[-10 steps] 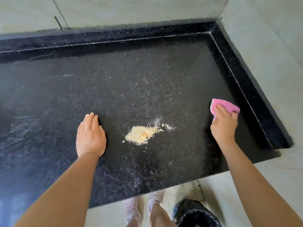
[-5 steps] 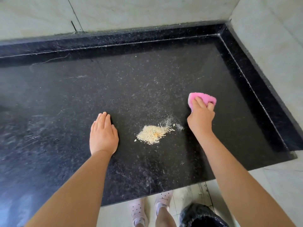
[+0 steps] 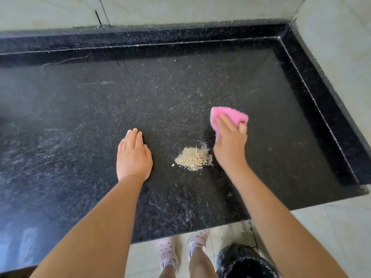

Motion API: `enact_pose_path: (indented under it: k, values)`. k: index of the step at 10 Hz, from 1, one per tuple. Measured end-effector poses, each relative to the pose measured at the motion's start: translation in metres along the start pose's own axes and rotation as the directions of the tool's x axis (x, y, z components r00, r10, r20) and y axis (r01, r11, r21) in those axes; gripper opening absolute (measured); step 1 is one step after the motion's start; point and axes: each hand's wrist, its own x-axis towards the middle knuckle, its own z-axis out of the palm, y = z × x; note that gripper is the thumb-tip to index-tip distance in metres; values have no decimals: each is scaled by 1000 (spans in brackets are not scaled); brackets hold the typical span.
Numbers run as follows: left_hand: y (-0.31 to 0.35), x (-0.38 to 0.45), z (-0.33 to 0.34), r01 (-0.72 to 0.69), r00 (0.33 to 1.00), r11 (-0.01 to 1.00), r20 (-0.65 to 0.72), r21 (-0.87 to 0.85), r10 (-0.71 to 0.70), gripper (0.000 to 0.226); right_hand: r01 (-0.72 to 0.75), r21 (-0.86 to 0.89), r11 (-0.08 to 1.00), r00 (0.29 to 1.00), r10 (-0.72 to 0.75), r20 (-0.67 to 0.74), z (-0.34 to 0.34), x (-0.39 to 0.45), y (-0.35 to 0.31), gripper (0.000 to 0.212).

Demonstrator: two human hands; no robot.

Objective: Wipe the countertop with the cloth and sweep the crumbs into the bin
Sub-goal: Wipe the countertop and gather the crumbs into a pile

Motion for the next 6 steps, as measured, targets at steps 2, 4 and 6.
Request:
enact_pose_path:
  k: [2,4,6]
  values:
    - [-51,-22,-25,-20,1000,1000,9,16,20,46,87,-193,977,991,-66,112,24,17,-27,51]
    - [-52,-21,-26,-22,1000,1000,6,12,22,46,354,-42,934,927,-345,145,40,-24,-30,53]
    - [-49,-23,-23,-26,1000,1000,5,14,26,46,650,94,754,752,-657,64,42,-71,-27,45]
